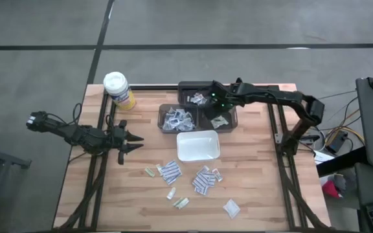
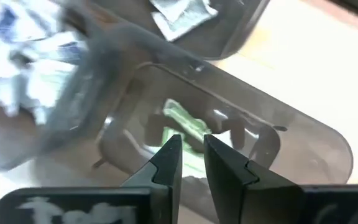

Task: Pick & Place First Aid Supplies
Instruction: Put the green bandage into the bottom right black bin

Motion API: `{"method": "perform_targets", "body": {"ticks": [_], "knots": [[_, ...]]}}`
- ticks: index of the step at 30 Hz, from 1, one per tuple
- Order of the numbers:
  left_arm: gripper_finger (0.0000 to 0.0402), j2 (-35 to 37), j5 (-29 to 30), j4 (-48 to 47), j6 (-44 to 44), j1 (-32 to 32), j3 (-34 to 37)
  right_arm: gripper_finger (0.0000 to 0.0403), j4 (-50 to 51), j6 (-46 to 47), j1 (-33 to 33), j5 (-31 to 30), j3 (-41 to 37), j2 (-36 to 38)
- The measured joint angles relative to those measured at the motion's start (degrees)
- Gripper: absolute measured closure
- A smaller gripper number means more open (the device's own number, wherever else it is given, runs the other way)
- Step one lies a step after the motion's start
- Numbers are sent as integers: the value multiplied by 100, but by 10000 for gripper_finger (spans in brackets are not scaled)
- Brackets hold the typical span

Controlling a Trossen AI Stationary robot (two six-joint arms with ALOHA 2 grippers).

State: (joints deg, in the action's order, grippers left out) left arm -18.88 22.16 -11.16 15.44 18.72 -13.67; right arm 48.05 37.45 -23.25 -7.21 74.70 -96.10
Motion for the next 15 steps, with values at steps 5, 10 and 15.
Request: {"method": "perform_targets", "body": {"ticks": [5, 10, 15], "knots": [[284, 1, 1, 0, 0, 0, 0, 344, 5, -290, 339, 34, 0, 498], [284, -1, 0, 0, -2, 0, 0, 342, -19, -493, 837, 1, 0, 1053], [284, 0, -1, -1, -2, 0, 0, 337, -35, -508, 1443, -28, 0, 1461]]}}
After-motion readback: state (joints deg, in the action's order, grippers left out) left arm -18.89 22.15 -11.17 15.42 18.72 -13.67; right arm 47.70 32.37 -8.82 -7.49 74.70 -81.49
